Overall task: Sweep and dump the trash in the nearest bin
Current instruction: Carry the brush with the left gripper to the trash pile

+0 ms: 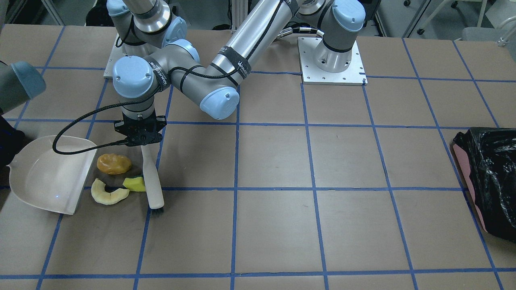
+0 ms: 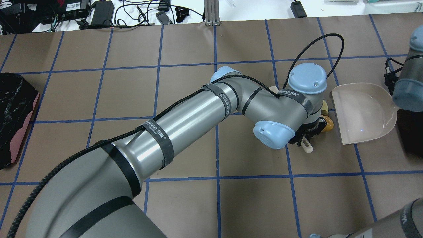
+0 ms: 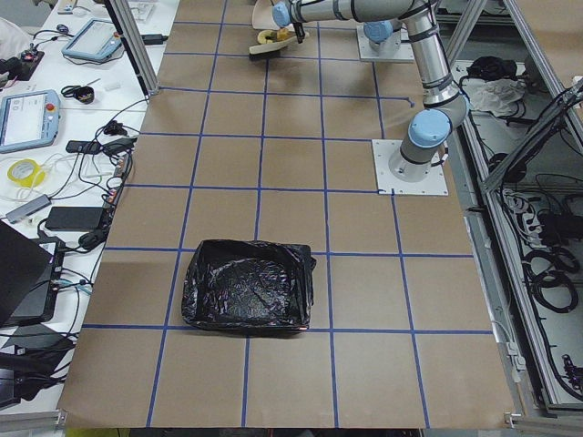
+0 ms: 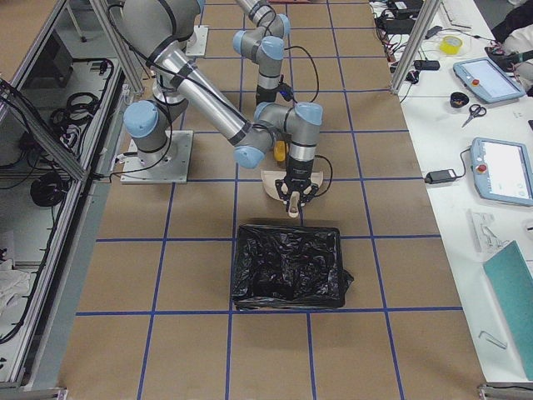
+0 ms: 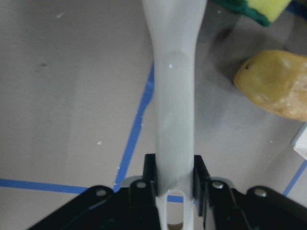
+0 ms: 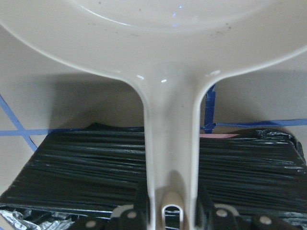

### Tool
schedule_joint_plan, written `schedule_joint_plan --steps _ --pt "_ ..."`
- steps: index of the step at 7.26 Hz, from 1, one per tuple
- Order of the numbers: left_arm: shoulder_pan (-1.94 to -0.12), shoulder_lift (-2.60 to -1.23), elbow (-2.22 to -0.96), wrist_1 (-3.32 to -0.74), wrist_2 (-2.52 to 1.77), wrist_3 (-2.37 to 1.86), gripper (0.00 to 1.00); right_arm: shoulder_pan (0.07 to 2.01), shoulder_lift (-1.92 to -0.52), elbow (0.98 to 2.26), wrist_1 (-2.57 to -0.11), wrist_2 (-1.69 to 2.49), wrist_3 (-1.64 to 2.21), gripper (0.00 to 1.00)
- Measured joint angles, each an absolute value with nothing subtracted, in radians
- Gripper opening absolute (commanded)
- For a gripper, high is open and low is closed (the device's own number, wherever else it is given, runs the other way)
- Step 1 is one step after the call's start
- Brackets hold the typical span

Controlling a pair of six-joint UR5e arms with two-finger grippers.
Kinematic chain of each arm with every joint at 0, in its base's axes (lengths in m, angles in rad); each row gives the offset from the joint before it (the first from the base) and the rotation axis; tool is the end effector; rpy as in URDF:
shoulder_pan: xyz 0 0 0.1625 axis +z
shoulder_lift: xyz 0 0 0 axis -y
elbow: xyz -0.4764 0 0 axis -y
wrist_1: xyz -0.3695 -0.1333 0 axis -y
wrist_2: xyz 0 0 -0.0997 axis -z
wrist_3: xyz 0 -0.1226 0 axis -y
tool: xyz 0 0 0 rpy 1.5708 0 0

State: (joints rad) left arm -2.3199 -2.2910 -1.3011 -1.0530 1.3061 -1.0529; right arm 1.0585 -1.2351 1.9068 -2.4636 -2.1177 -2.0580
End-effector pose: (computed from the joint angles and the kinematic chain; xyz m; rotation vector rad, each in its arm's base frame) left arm -0.6347 -0.4397 0.2483 0.4282 -2.8834 -0.2433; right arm -0.2170 -0.5278 0.3021 1.8302 -1.9974 -0.6440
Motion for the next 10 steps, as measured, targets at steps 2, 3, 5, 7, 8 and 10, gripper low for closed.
schedule_joint_plan --steps 2,3,5,7,8,10 --pt "-2.339 -2.341 -1.227 -1.052 1.304 -1.101 0.0 1.058 -1.235 1.907 -2.464 -2.112 -2.072 0.0" --pt "-2.355 -2.371 -1.18 -1.051 1.303 -1.13 0.0 1.058 -1.235 1.906 -2.464 -2.111 -2.074 0.0" --pt "-2.39 -2.432 -1.081 -1.04 1.293 -1.193 0.0 1.058 -1.235 1.906 -2.464 -2.112 -2.075 0.0" --pt "-2.427 -2.49 -0.98 -1.033 1.282 -1.251 0.0 1.058 -1.235 1.905 -2.464 -2.112 -2.075 0.0" --pt "-2.446 -2.518 -0.93 -1.029 1.279 -1.282 0.0 1.058 -1.235 1.905 -2.464 -2.112 -2.075 0.0" --pt "-2.473 -2.564 -0.853 -1.021 1.278 -1.363 0.0 1.058 -1.235 1.905 -2.464 -2.112 -2.074 0.0"
